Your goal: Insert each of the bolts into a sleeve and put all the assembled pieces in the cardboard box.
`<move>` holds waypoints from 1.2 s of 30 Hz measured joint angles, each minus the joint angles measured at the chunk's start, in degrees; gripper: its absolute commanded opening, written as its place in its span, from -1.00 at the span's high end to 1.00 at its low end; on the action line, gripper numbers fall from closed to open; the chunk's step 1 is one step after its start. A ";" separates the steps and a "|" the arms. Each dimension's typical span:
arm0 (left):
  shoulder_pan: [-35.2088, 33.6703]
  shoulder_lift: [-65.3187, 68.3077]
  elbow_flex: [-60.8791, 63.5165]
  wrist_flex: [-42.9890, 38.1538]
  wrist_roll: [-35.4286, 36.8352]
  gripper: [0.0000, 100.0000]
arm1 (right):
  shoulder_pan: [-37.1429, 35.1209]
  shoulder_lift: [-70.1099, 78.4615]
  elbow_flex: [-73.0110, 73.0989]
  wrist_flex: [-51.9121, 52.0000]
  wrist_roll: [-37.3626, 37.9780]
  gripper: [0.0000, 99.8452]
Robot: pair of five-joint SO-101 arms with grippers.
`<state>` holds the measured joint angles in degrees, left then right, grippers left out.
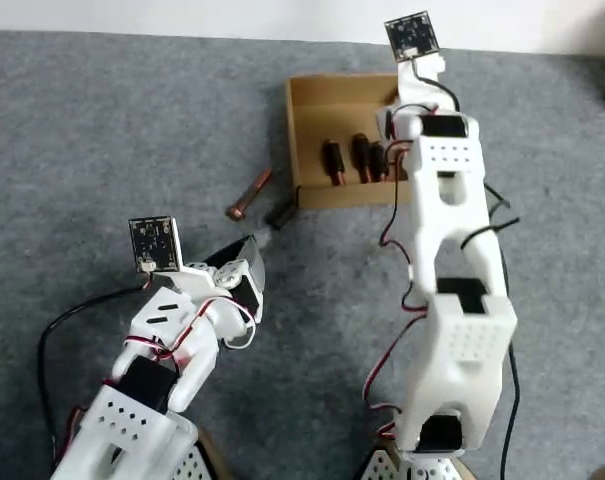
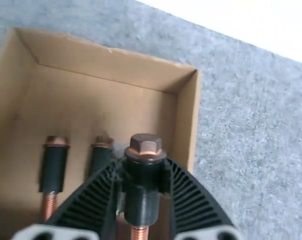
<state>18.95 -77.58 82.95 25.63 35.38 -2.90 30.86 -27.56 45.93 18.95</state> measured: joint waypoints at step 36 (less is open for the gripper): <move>0.09 0.00 4.40 -6.68 -3.52 0.99 | 1.41 36.31 -48.35 20.92 -0.26 0.55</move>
<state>19.03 -77.58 87.34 18.95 31.87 -1.49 67.16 -75.91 66.86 18.68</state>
